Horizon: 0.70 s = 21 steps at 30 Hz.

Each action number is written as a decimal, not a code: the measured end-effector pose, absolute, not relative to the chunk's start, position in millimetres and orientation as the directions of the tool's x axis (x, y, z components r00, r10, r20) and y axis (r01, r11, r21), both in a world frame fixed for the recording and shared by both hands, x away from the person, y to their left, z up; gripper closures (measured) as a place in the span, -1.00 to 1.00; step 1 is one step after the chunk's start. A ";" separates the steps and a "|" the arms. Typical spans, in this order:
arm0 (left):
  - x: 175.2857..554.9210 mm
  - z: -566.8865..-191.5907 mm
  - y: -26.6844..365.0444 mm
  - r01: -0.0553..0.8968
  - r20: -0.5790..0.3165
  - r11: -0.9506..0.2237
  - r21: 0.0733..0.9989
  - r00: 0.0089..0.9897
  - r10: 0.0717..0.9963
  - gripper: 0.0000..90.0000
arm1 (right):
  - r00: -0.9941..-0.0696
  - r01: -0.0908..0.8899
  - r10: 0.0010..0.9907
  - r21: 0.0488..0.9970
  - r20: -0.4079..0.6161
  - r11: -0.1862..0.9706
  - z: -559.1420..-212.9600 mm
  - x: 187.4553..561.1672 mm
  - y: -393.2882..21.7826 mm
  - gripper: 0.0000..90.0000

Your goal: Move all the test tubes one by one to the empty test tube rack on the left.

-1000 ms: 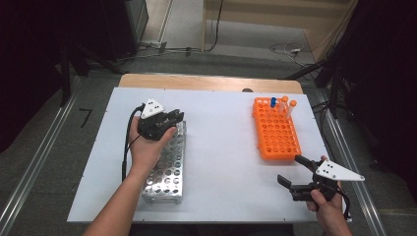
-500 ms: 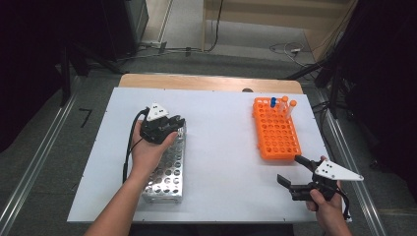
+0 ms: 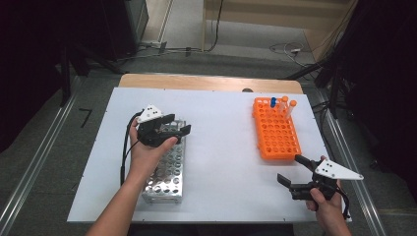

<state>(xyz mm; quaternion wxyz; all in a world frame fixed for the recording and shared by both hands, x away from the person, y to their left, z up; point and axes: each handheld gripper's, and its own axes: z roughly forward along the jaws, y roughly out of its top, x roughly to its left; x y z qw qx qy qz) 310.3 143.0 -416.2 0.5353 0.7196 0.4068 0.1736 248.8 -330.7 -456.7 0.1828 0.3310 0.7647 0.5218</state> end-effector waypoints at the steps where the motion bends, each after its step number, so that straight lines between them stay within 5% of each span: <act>1: 307.7 -415.5 143.0 0.399 -0.189 -0.097 0.912 0.618 0.763 -0.66 | -0.710 0.319 0.701 0.918 0.069 0.233 -456.6 249.1 -331.0 -0.96; 6: 291.3 -413.6 142.8 0.387 -0.200 -0.083 0.918 0.633 0.748 -1.00 | -0.696 0.328 0.714 0.918 0.076 0.222 -455.5 251.7 -332.7 -0.96; 21: 244.8 -420.3 154.7 0.357 -0.216 -0.042 0.933 0.649 0.730 -1.00 | -0.646 0.343 0.759 0.919 0.082 0.193 -445.8 273.2 -336.5 -0.96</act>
